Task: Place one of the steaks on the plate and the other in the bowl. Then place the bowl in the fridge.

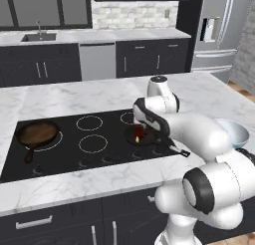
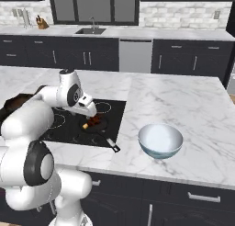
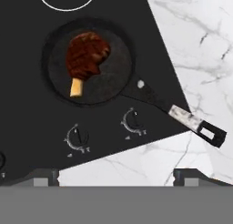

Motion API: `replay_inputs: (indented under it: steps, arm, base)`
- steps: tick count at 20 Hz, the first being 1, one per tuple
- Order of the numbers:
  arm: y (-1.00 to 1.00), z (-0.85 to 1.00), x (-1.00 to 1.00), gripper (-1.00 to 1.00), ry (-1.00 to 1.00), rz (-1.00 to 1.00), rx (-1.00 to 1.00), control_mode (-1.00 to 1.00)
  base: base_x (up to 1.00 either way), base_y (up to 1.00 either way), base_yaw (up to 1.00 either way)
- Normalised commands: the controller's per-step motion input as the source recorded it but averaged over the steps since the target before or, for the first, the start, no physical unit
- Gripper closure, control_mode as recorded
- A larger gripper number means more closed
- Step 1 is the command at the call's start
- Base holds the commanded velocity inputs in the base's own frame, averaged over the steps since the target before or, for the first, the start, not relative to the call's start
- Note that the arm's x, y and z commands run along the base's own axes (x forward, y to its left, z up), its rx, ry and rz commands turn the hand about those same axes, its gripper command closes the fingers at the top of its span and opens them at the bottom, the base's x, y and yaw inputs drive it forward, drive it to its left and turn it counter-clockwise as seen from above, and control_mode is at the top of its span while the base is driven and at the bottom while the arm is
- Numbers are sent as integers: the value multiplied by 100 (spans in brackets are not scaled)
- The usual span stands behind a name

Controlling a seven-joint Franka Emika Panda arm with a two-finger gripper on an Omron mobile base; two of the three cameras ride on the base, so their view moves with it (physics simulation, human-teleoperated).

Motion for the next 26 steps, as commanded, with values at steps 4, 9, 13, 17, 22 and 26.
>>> replay_inputs:
  steps: [4,9,13,17,22,26]
  arm:
    - [17,-7,76,-100,0,6,2,-100]
    - [7,-33,86,-100,0,4,0,-100]
    - [0,-53,47,-100,-3,0,0,-100]
    - [0,-55,25,-100,-3,0,0,-100]
    - [0,-39,5,-100,0,0,0,-100]
    - [0,-35,-7,-100,3,-2,0,-100]
  base:
    - [0,0,0]
    - [0,0,0]
    - [0,0,0]
    - [0,0,0]
    - [0,0,0]
    - [0,0,0]
